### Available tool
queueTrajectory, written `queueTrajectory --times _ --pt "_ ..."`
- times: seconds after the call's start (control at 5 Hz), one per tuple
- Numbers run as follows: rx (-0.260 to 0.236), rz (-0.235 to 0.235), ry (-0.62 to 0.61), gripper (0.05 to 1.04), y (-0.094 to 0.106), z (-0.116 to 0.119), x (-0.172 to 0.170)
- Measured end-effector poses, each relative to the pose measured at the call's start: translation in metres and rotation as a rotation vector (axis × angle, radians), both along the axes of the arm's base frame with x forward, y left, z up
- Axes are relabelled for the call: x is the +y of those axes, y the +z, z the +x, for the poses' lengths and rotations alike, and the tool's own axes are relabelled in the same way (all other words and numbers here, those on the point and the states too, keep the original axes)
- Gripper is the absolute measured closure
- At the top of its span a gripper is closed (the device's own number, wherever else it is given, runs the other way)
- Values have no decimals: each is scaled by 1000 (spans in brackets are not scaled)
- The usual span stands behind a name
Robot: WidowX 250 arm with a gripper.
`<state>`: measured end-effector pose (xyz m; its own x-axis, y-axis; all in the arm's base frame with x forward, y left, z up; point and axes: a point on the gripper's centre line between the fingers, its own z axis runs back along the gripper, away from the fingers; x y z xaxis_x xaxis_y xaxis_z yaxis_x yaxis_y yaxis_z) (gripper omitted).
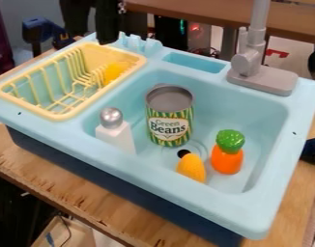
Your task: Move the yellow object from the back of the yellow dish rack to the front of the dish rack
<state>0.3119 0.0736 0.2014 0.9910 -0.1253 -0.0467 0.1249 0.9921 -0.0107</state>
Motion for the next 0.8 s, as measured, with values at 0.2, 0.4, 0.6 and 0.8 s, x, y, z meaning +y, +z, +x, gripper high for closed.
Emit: queueTrajectory --times 0.2,0.4,0.6,0.8 --pt "-6 2 14 81 -14 14 3" --pt "5 1 13 81 -27 25 6" --pt "21 -24 -2 81 -38 32 5" --pt "33 -26 -13 81 -45 36 6"
